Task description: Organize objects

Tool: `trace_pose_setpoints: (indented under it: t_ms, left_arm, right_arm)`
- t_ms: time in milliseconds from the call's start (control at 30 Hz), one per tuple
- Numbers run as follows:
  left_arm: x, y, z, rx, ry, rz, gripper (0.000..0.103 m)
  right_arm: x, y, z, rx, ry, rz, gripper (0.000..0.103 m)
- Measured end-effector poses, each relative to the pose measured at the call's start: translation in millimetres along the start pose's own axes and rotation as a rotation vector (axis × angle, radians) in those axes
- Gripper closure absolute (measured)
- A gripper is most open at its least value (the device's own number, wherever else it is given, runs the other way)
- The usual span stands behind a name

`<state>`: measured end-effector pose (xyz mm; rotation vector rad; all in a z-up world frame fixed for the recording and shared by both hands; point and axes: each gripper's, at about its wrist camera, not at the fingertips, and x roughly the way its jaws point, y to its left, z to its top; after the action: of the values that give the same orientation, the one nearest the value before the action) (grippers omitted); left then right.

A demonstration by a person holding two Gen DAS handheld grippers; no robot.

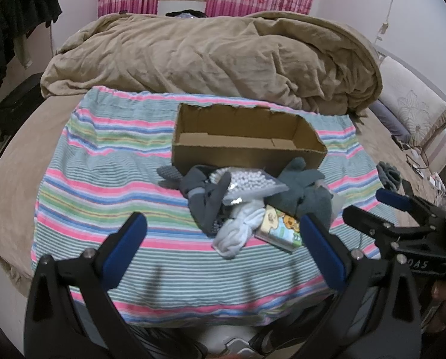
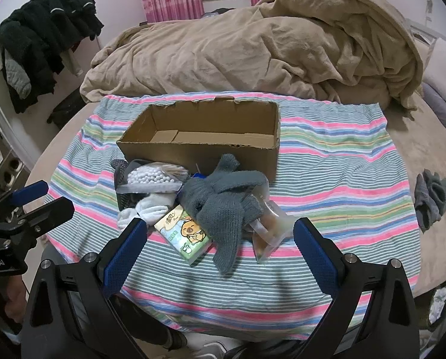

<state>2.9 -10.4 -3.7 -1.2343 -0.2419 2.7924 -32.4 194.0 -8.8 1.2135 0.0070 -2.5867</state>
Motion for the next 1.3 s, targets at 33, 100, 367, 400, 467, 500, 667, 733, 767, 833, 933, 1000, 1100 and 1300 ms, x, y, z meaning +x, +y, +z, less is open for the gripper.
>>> trace_pose_setpoints:
  t_ms: [33,100,367,400,467,500,667,733,767,833,933,1000,1100,1300]
  left_arm:
    - [-0.3,-0.2,0.1,0.001,-0.001,-0.001,0.001]
    - [-0.2,-0.5,0.6,0.003,0.0,-0.001,0.001]
    - [-0.1,0.2,2.4,0.0,-0.003,-0.002,0.001]
    - [-0.1,0.1,2.4,-0.001,-0.002,-0.002,0.001]
    - [-0.1,0.6,2.3,-0.003,-0.003,-0.001,0.001]
    - [-0.3,1.0,2.2,-0.005,-0.004,-0.002,0.001]
    - [0.9,1.7,1.4,-0.01,-0.007,-0.001,0.001]
    - [3.3,2.7,2.0,-0.015,-0.007,0.005,0.001]
    - [4.7,3.3,2.4,-0.018,-0.007,0.004,0.001]
    - [9.1,4.7,3.2,-0.019,-0.003,0.0,0.001]
    - [19.1,7.4,3.9,-0.024,0.009,-0.012,0.001]
    - [26.5,7.5,2.8,-0.022,0.024,-0.021,0.001]
    - [39.5,6.7,1.9,-0.014,0.047,-0.027,0.001]
    - [67.5,11.4,0.8,-0.013,0.093,-0.035,0.001]
  right_arm:
    - [0.0,-0.1,0.2,-0.001,0.001,-0.001,0.003]
    - [0.7,-0.5,0.6,-0.001,0.002,-0.001,0.003]
    - [1.3,-0.5,0.6,-0.002,0.001,0.0,0.003]
    - [1.0,-1.1,0.8,-0.002,0.001,0.0,0.003]
    - [1.4,-1.2,1.0,-0.004,0.003,0.0,0.003]
    - [1.7,-1.1,1.3,-0.005,0.004,-0.001,0.003]
    - [1.5,2.2,2.0,-0.025,-0.003,0.003,0.003]
    - [2.6,2.3,2.8,-0.028,-0.003,0.006,0.003]
    - [2.3,2.6,2.5,-0.026,-0.003,0.005,0.003]
    - [2.4,2.6,2.2,-0.024,-0.004,0.006,0.003]
    - [6.1,0.4,2.5,-0.015,-0.001,0.005,0.003]
    - [11.3,-2.8,3.0,-0.012,0.008,0.0,0.003]
    - [20.7,-5.8,3.6,-0.006,0.024,0.0,0.003]
    - [45.9,-12.1,3.1,0.002,0.056,0.003,0.003]
